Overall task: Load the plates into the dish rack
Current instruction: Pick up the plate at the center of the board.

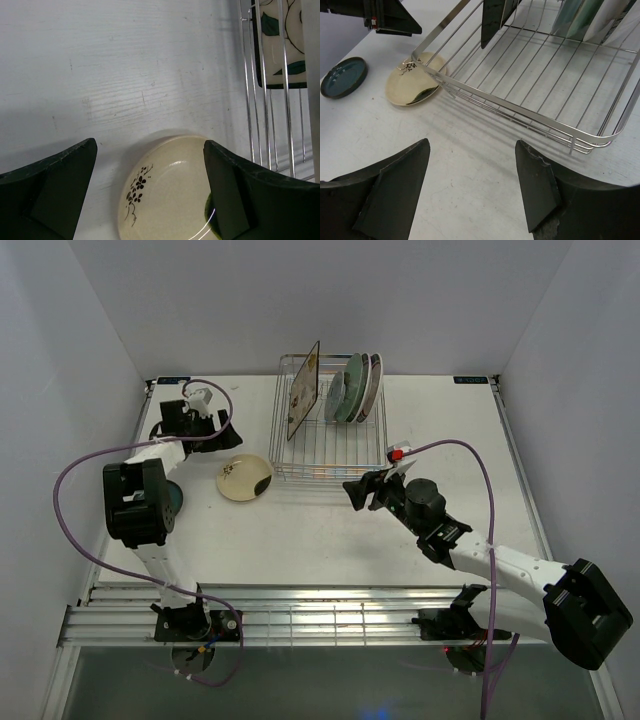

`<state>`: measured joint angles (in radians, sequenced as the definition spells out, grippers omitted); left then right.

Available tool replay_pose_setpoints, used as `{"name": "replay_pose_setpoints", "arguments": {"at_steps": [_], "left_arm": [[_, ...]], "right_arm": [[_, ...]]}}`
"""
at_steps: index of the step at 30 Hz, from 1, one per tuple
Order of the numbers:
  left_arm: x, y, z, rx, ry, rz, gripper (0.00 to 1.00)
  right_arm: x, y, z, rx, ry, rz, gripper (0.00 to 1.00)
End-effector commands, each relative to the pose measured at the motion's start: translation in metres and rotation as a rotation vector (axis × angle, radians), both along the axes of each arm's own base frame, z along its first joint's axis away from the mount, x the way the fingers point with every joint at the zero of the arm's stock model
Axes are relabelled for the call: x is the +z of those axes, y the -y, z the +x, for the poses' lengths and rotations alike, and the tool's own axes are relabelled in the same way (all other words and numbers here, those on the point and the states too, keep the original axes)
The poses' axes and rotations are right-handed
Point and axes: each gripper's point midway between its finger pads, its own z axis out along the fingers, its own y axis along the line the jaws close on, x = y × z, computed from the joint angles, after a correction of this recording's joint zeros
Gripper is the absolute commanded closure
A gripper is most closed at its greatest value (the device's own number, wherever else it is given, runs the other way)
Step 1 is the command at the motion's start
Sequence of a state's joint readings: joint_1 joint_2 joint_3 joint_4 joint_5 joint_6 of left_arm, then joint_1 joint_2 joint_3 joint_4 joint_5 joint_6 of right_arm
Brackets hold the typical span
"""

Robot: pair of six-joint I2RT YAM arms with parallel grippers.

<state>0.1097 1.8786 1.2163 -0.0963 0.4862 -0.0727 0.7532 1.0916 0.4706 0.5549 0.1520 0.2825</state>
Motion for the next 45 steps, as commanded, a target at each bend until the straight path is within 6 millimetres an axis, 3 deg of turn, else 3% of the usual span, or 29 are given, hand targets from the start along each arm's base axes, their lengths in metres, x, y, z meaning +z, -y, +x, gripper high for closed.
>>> {"name": "replay_pose_setpoints", "arguments": {"at_steps": [1, 7, 22, 26, 30, 35, 45], "left_arm": [[0.009, -0.003, -0.002, -0.048, -0.004, -0.055, 0.02], [-0.008, -0.005, -0.017, -0.062, -0.045, -0.036, 0.02], [-0.021, -0.003, -0.067, -0.113, -0.071, 0.026, 0.04], [-0.030, -0.002, -0.072, -0.120, -0.091, 0.022, 0.13], [-0.036, 0.000, -0.073, -0.128, -0.118, 0.007, 0.37], [-0.041, -0.001, -0.071, -0.121, -0.124, 0.010, 0.53], [-0.054, -0.009, -0.067, -0.095, -0.148, 0.040, 0.69]], "right_arm": [[0.017, -0.004, -0.002, 0.027, 0.064, 0.042, 0.25], [0.018, -0.006, -0.005, 0.044, 0.067, 0.048, 0.25], [0.020, -0.009, -0.005, 0.054, 0.065, 0.064, 0.25], [0.020, -0.011, -0.006, 0.064, 0.061, 0.068, 0.25], [0.020, -0.010, -0.006, 0.063, 0.061, 0.070, 0.25], [0.020, -0.009, -0.007, 0.056, 0.063, 0.073, 0.25], [0.021, -0.006, -0.010, 0.060, 0.069, 0.075, 0.25]]}}
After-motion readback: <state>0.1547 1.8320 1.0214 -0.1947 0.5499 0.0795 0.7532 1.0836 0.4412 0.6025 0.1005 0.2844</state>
